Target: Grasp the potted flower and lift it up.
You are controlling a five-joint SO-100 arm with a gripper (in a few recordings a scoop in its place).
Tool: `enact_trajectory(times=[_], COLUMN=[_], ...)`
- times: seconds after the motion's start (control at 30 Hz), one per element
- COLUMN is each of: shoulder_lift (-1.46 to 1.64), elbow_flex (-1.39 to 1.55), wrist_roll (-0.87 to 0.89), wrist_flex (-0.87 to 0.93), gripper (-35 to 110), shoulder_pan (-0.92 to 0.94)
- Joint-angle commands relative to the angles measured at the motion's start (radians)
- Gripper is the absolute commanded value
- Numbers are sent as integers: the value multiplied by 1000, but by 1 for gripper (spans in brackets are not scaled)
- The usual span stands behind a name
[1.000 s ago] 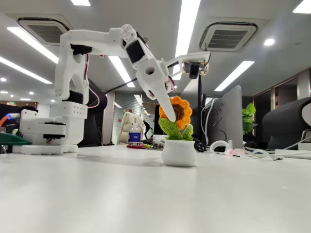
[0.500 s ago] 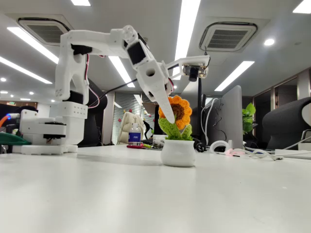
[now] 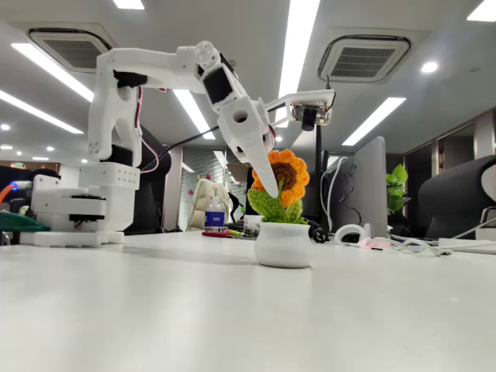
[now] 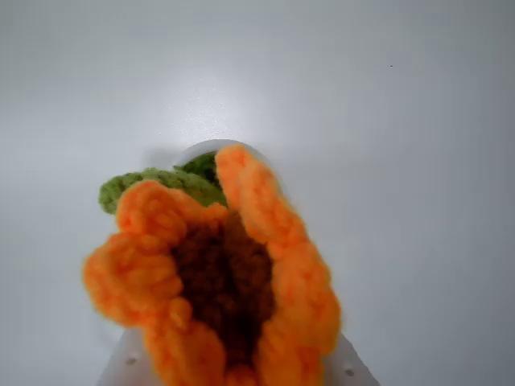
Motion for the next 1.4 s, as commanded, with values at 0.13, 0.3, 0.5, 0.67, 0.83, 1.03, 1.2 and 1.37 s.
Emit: enact_trajectory(times=[0.13,0.3,0.5,0.67,0.83,1.03,1.2,1.37], shoulder_lift=[54,84,195,357,518,732,931,1141], elbow_flex=[-40,-40,-40,-48,-48,-46,-40,-40], wrist_roll=[-15,-15,-17,14,12,17,35,54], wrist_flex=[3,14,49,112,172,265,354,482], gripper=[0,0,0,0,0,0,0,0], shoulder_pan=[9,9,15,31,52,69,71,71])
